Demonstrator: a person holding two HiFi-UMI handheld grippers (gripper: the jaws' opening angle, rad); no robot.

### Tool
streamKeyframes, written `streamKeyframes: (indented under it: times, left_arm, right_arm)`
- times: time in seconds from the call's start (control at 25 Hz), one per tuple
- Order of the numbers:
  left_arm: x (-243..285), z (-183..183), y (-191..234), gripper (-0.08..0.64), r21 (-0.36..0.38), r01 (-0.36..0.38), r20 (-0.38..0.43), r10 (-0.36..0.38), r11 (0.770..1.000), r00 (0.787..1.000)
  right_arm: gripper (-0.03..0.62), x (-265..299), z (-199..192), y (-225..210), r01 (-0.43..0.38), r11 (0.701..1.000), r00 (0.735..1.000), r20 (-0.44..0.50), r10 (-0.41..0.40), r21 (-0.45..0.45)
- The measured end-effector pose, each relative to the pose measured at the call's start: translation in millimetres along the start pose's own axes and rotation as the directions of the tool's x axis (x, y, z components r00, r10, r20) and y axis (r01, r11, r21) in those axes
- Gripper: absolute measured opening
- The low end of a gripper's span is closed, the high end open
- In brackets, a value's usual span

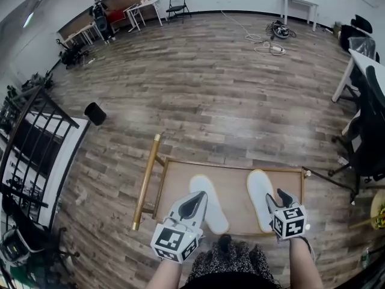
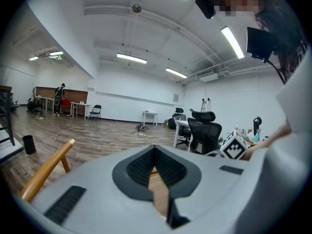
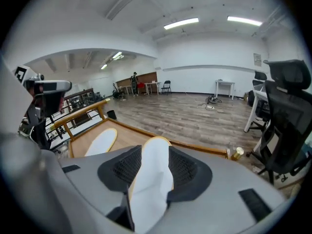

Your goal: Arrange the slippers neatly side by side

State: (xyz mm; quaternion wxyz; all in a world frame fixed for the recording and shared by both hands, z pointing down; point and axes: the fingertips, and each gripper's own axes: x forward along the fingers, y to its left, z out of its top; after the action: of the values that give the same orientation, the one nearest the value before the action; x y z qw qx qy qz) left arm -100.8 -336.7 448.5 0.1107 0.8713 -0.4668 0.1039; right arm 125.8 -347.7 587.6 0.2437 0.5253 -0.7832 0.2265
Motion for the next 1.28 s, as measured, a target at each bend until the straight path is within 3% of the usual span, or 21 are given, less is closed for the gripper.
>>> streamKeyframes:
  times: [0.2, 0.4, 0.52, 0.72, 0.96, 1.28]
  left_arm:
    - [1.4, -4.1, 3.7, -0.005, 0.001, 0.001, -0.013, -0.001, 1.000, 1.000]
    - [-1.4, -8.0, 4.5, -0.005, 0.004, 0.001, -0.031, -0.001, 1.000, 1.000]
    - [-3.6, -7.5, 7.3, -0.005, 0.005, -0.008, -0.032, 0.008, 1.000, 0.999]
    - [-3.1, -6.1, 9.2, -0.005, 0.009, -0.019, -0.032, 0.019, 1.000, 0.999]
    - [0.5, -4.8, 3.7, -0.005, 0.009, -0.007, -0.026, 0.007, 1.000, 1.000]
    - [8.7, 1.5, -12.7, -0.005, 0.009, 0.014, -0.008, -0.014, 1.000, 1.000]
  right_arm:
    - [0.155, 36.0, -30.4, -9.4, 0.005, 1.000, 0.992, -0.128, -0.001, 0.029]
    - [0.155, 61.5, -72.7, -6.1, 0.026, 1.000, 0.955, -0.296, -0.024, 0.002]
    - [0.148, 60.4, -77.1, -6.0, 0.054, 0.998, 0.952, -0.299, -0.062, -0.033]
    - [0.027, 56.8, -75.0, -10.0, 0.062, 0.996, 0.945, -0.316, -0.078, -0.062]
    - [0.021, 35.5, -67.4, -35.5, 0.164, 0.984, 0.945, -0.296, -0.137, 0.068]
    - [0.021, -4.5, -78.5, -94.3, 0.317, 0.927, 0.907, -0.349, -0.235, 0.198]
